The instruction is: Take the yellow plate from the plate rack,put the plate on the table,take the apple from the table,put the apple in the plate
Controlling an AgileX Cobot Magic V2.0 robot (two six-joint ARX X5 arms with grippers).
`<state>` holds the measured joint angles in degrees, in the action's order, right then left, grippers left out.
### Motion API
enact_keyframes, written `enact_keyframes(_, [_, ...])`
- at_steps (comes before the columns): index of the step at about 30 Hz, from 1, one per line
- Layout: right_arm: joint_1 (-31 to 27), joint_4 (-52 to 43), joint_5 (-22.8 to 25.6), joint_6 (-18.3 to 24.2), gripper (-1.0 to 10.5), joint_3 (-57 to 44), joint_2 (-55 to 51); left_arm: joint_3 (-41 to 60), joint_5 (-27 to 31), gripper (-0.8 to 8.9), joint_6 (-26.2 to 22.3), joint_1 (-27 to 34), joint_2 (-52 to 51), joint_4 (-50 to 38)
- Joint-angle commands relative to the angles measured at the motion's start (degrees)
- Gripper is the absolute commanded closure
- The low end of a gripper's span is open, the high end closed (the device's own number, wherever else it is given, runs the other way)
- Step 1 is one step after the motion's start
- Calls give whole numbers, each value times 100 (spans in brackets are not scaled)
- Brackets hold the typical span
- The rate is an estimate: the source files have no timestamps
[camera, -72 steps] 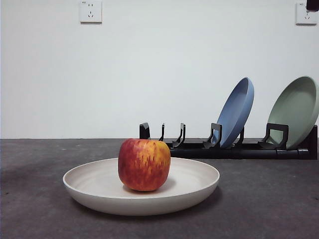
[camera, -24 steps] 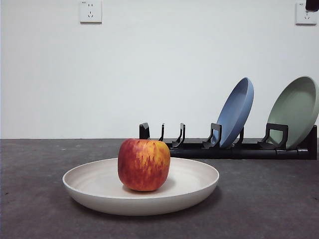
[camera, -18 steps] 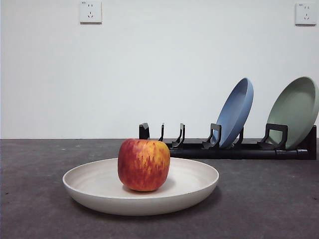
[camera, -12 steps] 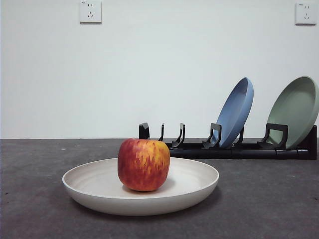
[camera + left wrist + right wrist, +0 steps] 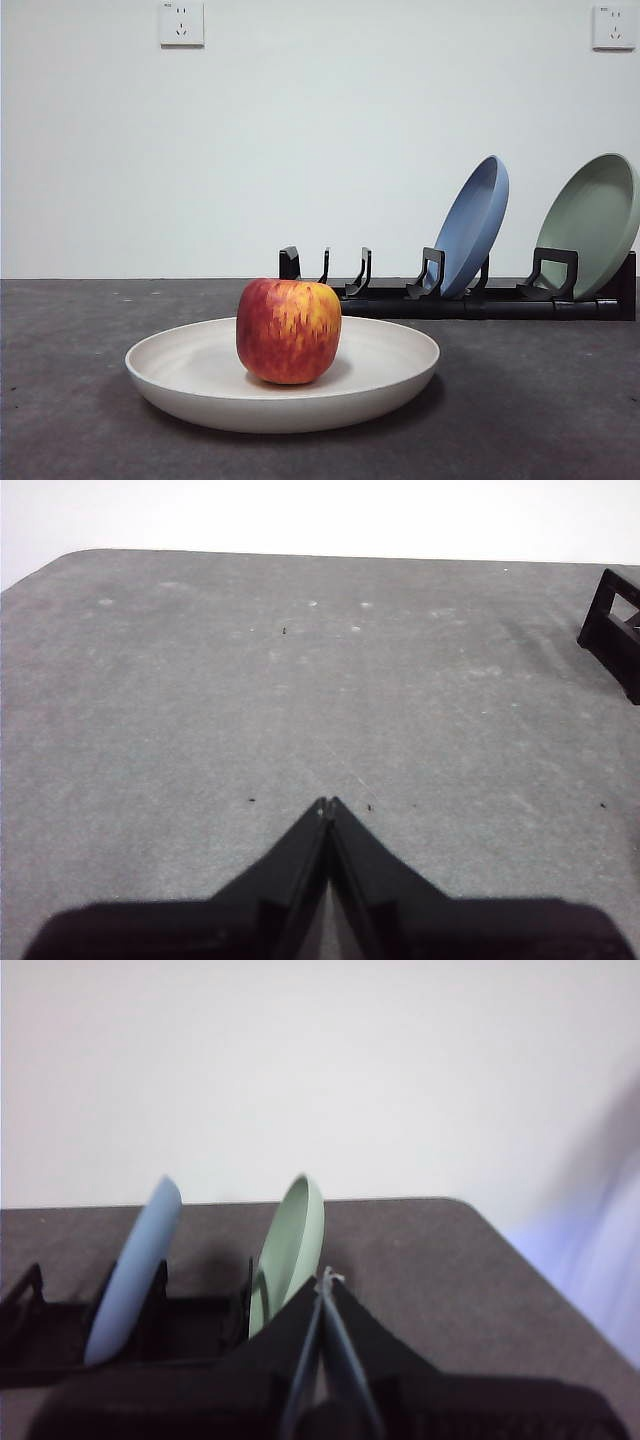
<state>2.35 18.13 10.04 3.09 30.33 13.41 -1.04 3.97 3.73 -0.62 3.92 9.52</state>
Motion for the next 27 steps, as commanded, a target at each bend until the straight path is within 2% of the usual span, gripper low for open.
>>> enact_keyframes(1, [-20, -503, 0, -181, 946, -970, -433, 55, 7, 817, 59, 22, 2, -20])
enact_keyframes(4, [-20, -756, -9, -236, 946, -1735, -813, 55, 7, 817, 59, 22, 2, -20])
enact_keyframes(6, [-17, -767, -17, -420, 946, -2124, -1036, 55, 9, 817, 59, 22, 2, -20])
enact_keyframes(10, [-17, -776, -24, -555, 946, -2546, -1296, 55, 7, 817, 59, 22, 2, -20])
enact_keyframes(27, [-15, -671, -116, -636, 946, -2900, -1296, 52, 7, 817, 59, 22, 46, -15])
